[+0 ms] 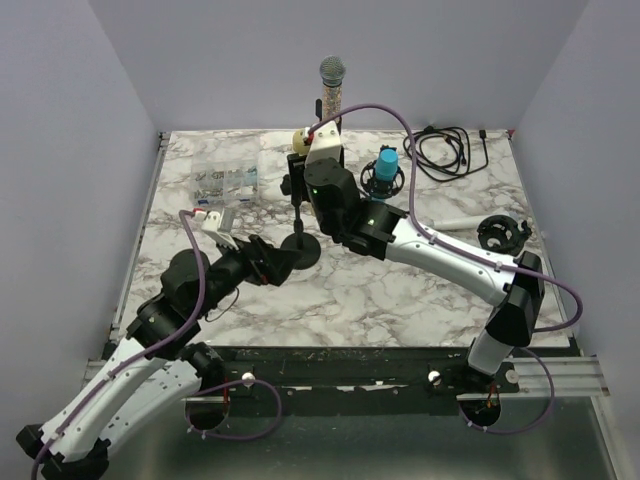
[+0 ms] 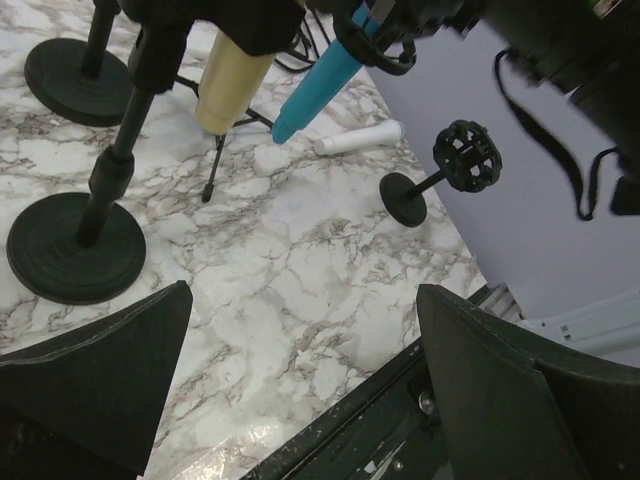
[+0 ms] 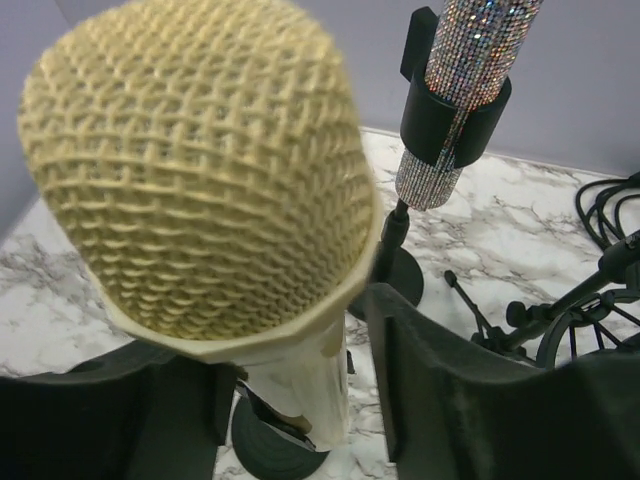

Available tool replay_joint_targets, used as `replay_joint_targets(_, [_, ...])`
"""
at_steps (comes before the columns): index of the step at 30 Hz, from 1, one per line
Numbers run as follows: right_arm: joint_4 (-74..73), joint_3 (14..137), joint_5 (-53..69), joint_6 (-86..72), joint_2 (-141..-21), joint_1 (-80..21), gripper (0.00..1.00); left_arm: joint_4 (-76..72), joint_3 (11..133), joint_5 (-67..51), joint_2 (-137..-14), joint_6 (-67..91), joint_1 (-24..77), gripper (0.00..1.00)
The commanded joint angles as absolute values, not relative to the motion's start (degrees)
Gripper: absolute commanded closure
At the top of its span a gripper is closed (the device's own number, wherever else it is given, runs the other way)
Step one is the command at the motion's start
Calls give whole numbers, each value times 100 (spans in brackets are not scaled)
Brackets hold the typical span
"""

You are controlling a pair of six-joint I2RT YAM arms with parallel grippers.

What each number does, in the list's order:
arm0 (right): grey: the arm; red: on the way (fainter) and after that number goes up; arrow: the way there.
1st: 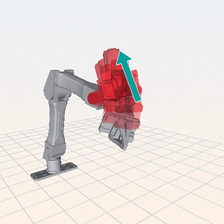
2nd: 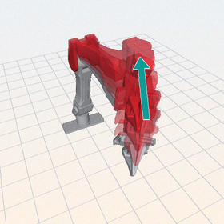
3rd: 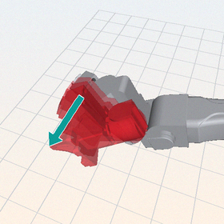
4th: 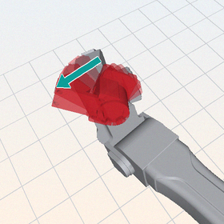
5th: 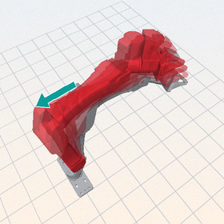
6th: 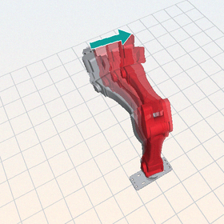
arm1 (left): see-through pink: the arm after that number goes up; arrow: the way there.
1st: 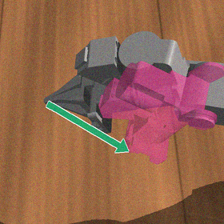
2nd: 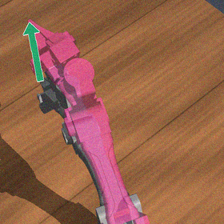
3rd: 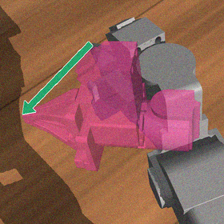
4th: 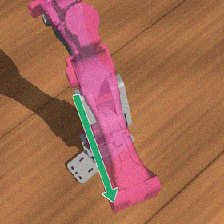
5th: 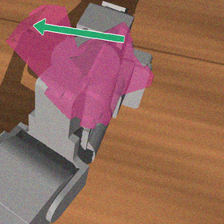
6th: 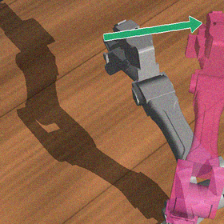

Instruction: Remove the microphone from the stand

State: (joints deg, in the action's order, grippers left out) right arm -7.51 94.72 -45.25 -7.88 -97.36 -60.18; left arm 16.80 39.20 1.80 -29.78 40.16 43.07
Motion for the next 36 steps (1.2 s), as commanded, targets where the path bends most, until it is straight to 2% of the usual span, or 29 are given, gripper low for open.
replay_joint_targets(1, [-549,9493,-4483,-563,-9960,-6036,48,1465,4419,-1222,-3136,3635,3357,1])
replay_joint_targets(6, [-214,9111,-4179,-263,-9754,-6029,60,1098,4645,-2381,-3470,3438,2053,1])
replay_joint_targets(11, [-216,8999,-3627,168,-9647,-6032,75,-435,4319,-3834,-3835,4050,891,2])
replay_joint_targets(17, [-544,9193,-2974,175,-9708,-5953,83,-888,4533,-4424,-4348,3573,730,2])
replay_joint_targets(20, [-829,9361,-2580,16,-9775,-5891,90,-788,4761,-4593,-4538,3205,723,1])
replay_joint_targets(22, [-957,9473,-2399,-66,-9837,-5853,99,-606,4917,-4541,-4592,2951,702,1])
replay_joint_targets(28, [-1257,9718,-1915,-176,-9940,-5763,99,-323,5199,-4706,-4710,2144,573,3])
replay_joint_targets(34, [-1564,9888,-1288,-111,-10003,-5633,99,975,6039,-5265,-5405,830,562,8])
replay_joint_targets(36, [-1694,10001,-1146,-88,-10073,-5581,99,790,5930,-5342,-5462,714,540,8])
